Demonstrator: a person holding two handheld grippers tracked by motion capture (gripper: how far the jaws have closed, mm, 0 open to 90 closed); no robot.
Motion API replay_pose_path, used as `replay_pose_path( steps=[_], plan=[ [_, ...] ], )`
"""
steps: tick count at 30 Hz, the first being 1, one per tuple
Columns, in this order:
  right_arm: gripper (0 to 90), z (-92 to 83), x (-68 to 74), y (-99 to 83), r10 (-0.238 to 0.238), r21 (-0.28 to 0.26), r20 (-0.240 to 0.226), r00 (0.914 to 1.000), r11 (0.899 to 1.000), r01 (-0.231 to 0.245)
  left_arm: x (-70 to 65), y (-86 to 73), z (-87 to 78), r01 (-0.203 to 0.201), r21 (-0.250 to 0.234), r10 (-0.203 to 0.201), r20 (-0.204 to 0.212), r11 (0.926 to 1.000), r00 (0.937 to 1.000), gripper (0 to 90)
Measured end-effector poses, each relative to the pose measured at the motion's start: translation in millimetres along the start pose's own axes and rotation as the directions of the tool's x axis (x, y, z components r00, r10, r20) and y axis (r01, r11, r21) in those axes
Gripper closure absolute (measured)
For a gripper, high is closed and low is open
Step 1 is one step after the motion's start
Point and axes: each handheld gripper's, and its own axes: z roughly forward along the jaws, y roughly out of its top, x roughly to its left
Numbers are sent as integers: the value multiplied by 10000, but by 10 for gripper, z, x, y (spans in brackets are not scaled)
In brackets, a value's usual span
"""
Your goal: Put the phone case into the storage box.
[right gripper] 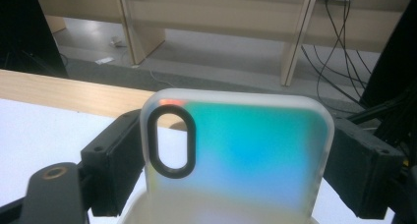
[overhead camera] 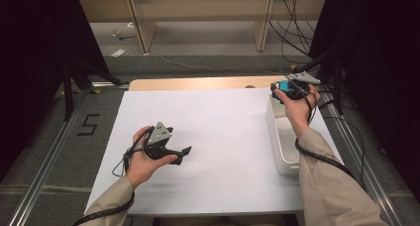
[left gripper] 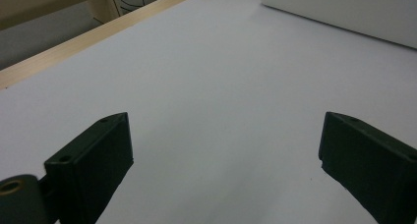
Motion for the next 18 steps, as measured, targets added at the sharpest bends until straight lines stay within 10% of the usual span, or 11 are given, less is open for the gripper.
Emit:
replay_pose_path(
  steps=[18],
  plan=[
    [178,44,-1,-65,-24,259,10,10000,9997,24,-3,2,-2,-6,-27,6,6,10000,10000,53]
  ],
)
